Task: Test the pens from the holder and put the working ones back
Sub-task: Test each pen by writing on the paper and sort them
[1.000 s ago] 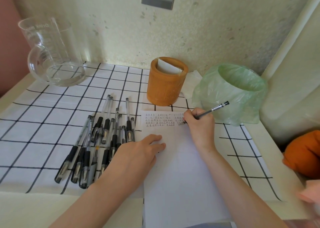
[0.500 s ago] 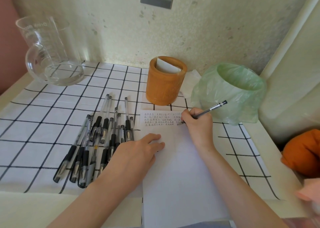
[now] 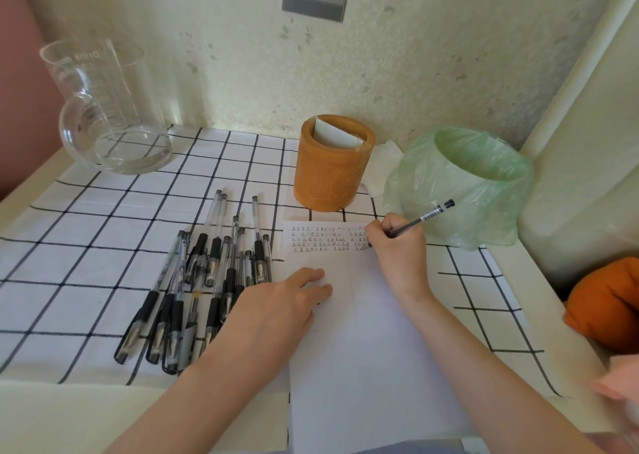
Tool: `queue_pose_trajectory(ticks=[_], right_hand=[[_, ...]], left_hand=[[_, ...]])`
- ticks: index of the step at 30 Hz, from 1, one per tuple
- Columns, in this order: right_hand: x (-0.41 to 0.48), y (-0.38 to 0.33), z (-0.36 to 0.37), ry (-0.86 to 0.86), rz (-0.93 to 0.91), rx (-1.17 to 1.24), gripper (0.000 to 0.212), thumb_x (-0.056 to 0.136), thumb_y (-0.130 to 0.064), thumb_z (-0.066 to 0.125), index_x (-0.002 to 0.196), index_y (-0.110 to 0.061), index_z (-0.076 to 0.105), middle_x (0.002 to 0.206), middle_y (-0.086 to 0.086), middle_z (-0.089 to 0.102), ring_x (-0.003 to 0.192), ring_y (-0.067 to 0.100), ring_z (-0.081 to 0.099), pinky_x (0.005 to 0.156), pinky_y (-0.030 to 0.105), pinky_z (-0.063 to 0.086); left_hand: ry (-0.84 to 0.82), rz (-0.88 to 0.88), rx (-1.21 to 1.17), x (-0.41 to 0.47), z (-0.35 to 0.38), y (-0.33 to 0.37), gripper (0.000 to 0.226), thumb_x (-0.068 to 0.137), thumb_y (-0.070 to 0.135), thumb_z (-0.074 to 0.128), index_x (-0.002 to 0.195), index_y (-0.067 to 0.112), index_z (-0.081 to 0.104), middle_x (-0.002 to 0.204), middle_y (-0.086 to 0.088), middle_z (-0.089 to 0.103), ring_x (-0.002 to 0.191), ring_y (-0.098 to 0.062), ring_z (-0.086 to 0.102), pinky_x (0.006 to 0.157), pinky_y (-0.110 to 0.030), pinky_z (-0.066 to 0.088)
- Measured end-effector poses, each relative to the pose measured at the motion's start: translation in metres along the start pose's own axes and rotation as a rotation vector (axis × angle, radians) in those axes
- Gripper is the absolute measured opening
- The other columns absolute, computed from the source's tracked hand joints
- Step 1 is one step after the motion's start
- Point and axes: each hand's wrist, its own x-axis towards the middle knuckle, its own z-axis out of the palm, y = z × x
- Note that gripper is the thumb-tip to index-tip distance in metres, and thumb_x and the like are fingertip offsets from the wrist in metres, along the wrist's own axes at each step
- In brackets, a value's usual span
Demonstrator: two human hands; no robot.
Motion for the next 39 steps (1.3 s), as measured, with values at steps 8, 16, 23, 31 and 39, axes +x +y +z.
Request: queue_pose_trajectory(ticks=[8, 16, 23, 31, 39], right_hand=[[-0.006, -0.024, -0.014, 0.04, 0.208, 0.334, 0.033, 0.09, -0.006, 0.058, 0.059, -0.008, 0.046, 0.037, -0.008, 0.039, 0.036, 0.009, 0.031, 0.044, 0.023, 0.026], [-0.05, -0.064, -0.034, -0.33, 0.411, 0.653, 0.025, 0.088, -0.024, 0.053, 0.08, -0.002, 0.062, 0.049, 0.004, 0.045, 0.042, 0.013, 0.04, 0.04, 0.019, 0.028], [-0.056, -0.071, -0.03, -0.369, 0.361, 0.634, 0.016, 0.073, -0.02, 0.064, 0.07, -0.01, 0.052, 0.05, 0.006, 0.05, 0.039, 0.014, 0.042, 0.037, 0.019, 0.028], [-0.05, -0.07, -0.033, -0.307, 0.383, 0.547, 0.028, 0.088, -0.006, 0.058, 0.064, -0.013, 0.047, 0.043, 0.001, 0.044, 0.04, 0.013, 0.035, 0.039, 0.02, 0.019], [-0.055, -0.07, -0.031, -0.51, 0.319, 0.435, 0.017, 0.086, -0.01, 0.064, 0.073, -0.009, 0.052, 0.049, 0.004, 0.051, 0.042, 0.014, 0.042, 0.04, 0.018, 0.027]], left_hand=[[-0.003, -0.041, -0.046, 0.0, -0.005, 0.004, 0.034, 0.063, 0.009, 0.078, 0.093, 0.024, 0.071, 0.096, 0.008, 0.069, 0.031, -0.015, 0.05, 0.029, -0.019, 0.031], [0.073, -0.481, -0.845, 0.01, -0.037, 0.024, 0.019, 0.091, 0.032, 0.045, 0.11, 0.033, 0.043, 0.055, 0.011, 0.039, 0.048, -0.006, 0.037, 0.049, -0.013, 0.033], [-0.069, -0.453, -1.018, 0.013, -0.03, 0.014, 0.047, 0.097, 0.013, 0.039, 0.131, 0.037, 0.018, 0.076, 0.014, 0.057, 0.076, -0.009, 0.051, 0.076, -0.02, 0.04], [-0.05, -0.404, -1.006, 0.014, -0.034, 0.014, 0.063, 0.095, 0.013, 0.042, 0.142, 0.036, 0.007, 0.085, 0.012, 0.065, 0.08, -0.003, 0.052, 0.082, -0.01, 0.038], [-0.098, -0.377, -0.888, 0.013, -0.034, 0.018, 0.057, 0.093, 0.019, 0.048, 0.136, 0.041, 0.017, 0.081, 0.026, 0.066, 0.072, 0.001, 0.056, 0.072, -0.007, 0.039]])
